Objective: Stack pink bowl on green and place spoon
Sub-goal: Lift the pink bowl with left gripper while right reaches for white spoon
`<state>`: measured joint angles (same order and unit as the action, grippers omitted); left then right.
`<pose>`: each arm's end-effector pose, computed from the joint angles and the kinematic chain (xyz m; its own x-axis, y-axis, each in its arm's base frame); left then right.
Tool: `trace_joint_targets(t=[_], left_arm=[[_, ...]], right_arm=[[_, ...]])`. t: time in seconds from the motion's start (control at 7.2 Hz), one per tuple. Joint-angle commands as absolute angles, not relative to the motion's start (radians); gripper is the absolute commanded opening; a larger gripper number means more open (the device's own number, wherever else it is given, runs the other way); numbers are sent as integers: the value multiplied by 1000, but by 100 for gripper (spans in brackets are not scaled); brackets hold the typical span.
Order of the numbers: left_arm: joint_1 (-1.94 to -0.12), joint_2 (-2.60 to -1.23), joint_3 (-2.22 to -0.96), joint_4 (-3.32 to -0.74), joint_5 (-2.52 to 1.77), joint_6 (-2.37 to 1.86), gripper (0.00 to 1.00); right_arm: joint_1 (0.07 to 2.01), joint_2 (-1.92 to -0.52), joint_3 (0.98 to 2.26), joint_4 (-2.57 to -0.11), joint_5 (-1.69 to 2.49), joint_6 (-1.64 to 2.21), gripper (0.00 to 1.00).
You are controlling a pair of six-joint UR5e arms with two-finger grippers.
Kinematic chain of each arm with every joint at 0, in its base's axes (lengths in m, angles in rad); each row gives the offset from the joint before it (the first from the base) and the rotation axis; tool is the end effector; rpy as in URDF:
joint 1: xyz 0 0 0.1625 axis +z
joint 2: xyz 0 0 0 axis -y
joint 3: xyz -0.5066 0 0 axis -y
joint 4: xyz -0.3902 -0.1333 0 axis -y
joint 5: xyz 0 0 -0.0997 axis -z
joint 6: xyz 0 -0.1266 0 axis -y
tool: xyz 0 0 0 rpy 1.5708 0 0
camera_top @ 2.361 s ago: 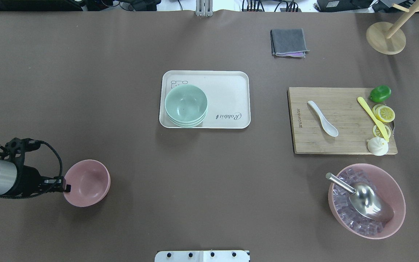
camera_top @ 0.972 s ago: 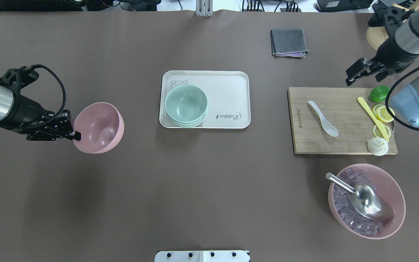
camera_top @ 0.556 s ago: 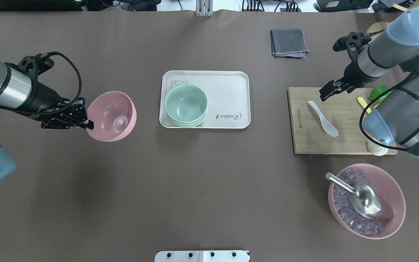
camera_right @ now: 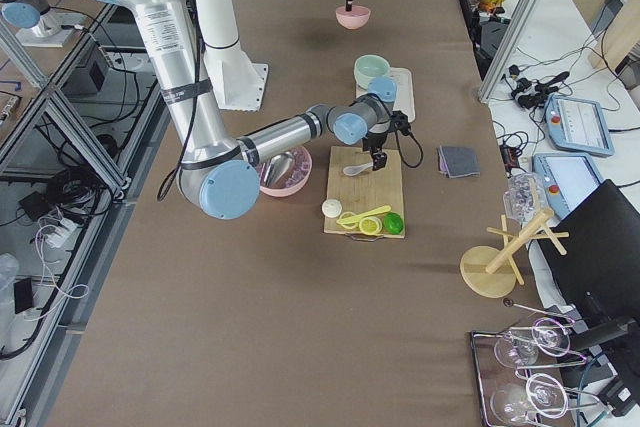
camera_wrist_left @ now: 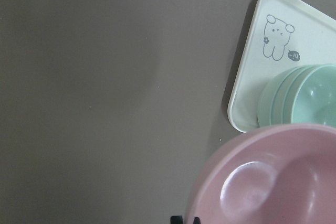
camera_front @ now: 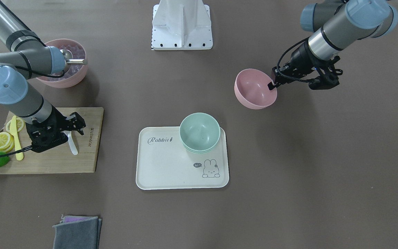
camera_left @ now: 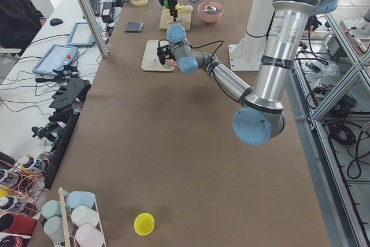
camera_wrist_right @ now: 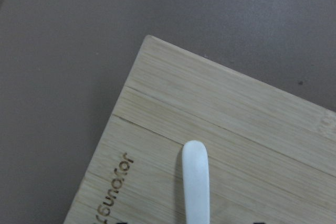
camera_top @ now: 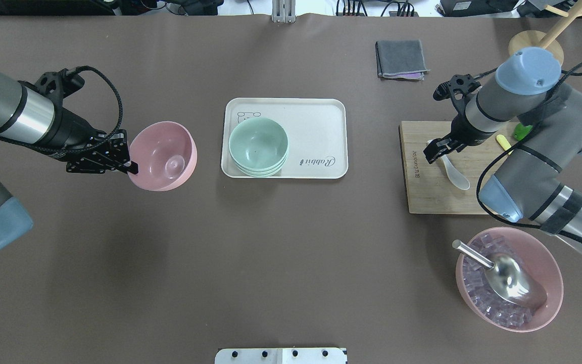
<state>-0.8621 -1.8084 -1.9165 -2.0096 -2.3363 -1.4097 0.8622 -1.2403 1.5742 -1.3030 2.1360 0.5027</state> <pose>0.3395 -0.4661 0.4025 0.3612 -0.2436 -0.9001 0.1061 0.9697 -0.2199 -0.3900 -0.5557 0.5455 0.6475 -0.3817 0.6596 0.2562 0.9242 0.2833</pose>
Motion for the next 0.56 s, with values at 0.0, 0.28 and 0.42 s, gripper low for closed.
trace_joint_targets(t=[0.0,0.28,0.42], left_arm=[[-862,-1818,-1908,-2010,-2336,-1410,0],[-862,-1821,-1907,-2010,-2336,-1410,0],[-861,-1822,-1905,-2010,-2335,-1411,0]], right_arm=[[857,-1243,1556,-1302,2135,499,74],[857,-1241,1546,-1307,2135,499,42],[857,-1239,1540,-1304,2134,500,15]])
